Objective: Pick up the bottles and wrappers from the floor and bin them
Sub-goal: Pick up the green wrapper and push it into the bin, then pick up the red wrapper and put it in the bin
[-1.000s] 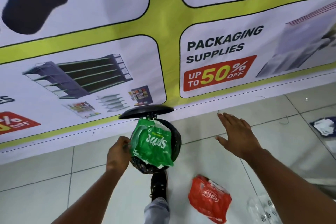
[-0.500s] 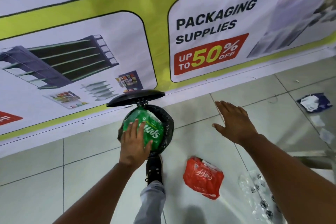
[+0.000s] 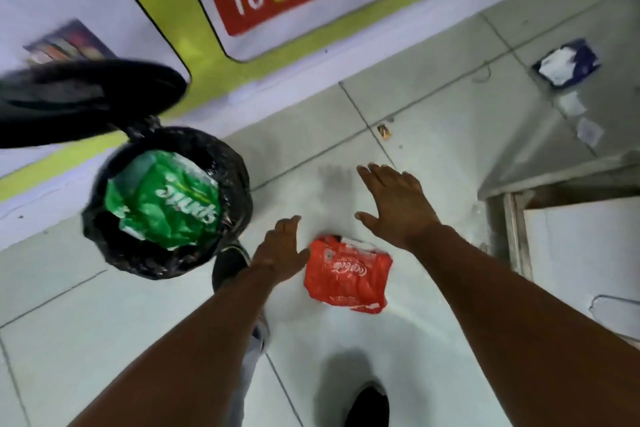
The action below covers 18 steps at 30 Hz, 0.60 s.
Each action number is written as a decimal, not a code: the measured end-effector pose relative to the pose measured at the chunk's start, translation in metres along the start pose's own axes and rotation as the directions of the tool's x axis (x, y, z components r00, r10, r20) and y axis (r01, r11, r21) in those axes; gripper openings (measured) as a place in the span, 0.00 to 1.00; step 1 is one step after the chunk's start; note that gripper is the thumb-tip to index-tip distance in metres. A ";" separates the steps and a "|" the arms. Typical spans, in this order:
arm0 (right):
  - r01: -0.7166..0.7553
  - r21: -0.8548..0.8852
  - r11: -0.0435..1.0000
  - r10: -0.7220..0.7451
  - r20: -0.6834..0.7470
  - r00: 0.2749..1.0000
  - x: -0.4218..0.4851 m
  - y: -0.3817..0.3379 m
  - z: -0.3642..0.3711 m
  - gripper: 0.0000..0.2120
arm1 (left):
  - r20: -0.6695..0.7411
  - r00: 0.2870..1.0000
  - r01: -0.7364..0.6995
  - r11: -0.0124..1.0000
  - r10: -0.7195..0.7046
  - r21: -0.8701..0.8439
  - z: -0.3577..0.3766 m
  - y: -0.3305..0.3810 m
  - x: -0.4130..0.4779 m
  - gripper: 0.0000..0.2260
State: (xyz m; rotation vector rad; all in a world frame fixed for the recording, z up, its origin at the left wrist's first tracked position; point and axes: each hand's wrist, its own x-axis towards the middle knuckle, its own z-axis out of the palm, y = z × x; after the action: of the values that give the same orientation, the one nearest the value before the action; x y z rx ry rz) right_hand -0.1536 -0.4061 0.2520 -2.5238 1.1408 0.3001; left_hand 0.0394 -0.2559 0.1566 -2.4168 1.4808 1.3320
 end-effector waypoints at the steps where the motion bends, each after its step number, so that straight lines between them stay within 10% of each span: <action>1: -0.018 0.011 1.000 0.018 0.023 1.000 -0.001 0.009 0.028 0.39 | 0.033 0.999 0.031 1.000 -0.031 -0.001 0.020 -0.006 0.016 0.36; 13: -0.172 0.131 0.976 0.159 0.109 0.981 -0.033 0.069 0.216 0.40 | 0.176 0.940 0.324 0.927 -0.293 -0.187 0.186 -0.053 0.095 0.31; 18: -0.206 0.177 0.962 0.189 0.108 0.976 -0.046 0.072 0.211 0.40 | 0.235 0.936 0.326 0.896 -0.262 -0.301 0.184 -0.045 0.090 0.14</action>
State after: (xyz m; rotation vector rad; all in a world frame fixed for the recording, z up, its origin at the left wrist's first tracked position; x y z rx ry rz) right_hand -0.2475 -0.3343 0.0579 -2.2155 1.3228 0.3381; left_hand -0.0302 -0.2208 -0.0376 -2.4785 0.8524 1.7948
